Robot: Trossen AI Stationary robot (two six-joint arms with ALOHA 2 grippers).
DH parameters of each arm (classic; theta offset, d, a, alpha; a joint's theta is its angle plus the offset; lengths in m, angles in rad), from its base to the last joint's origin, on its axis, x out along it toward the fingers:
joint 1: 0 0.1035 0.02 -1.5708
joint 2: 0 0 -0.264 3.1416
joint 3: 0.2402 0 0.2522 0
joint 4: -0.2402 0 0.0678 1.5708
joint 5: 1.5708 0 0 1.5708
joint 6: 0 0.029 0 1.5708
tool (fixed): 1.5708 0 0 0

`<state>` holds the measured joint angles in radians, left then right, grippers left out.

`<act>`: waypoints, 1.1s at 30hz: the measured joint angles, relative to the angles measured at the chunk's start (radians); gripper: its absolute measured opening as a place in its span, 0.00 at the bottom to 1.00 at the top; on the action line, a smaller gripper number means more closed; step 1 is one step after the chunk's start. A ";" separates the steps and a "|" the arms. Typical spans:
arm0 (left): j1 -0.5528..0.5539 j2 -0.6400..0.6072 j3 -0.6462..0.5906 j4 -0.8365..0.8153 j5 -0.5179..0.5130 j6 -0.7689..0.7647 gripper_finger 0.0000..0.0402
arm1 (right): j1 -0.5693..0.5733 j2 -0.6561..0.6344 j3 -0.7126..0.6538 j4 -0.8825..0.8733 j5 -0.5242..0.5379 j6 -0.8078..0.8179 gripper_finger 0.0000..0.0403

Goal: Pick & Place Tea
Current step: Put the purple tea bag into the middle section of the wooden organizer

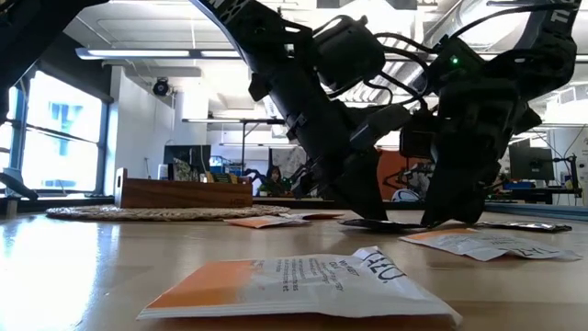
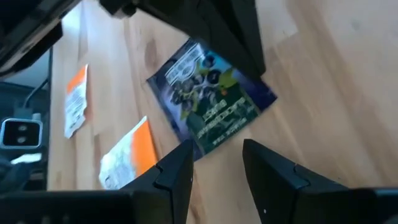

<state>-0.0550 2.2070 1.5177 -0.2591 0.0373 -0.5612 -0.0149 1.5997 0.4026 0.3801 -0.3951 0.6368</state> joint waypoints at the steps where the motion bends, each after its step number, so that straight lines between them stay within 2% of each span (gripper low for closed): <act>1: 0.000 0.000 0.000 0.005 -0.002 0.000 0.00 | 0.000 0.000 0.000 0.008 -0.015 0.010 0.34; 7: 0.000 -0.007 -0.003 0.071 -0.025 0.000 0.00 | 0.002 0.004 0.051 -0.051 -0.042 0.022 0.34; 16: 0.001 -0.006 -0.004 0.136 -0.052 0.010 0.00 | -0.007 0.004 0.081 -0.156 -0.010 -0.009 0.34; 25: 0.003 -0.008 -0.003 0.143 -0.025 0.086 0.00 | -0.036 0.003 0.079 -0.140 -0.022 -0.139 0.34; 28: 0.002 -0.009 -0.002 0.146 -0.015 0.166 0.01 | -0.036 0.003 0.079 -0.147 -0.005 -0.231 0.34; 33: 0.005 -0.011 0.001 0.158 -0.029 0.327 0.01 | -0.038 0.003 0.080 -0.158 0.028 -0.571 0.34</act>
<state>-0.0496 2.1960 1.5185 -0.1015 0.0080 -0.2340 -0.0525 1.6028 0.4823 0.2222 -0.3675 0.0663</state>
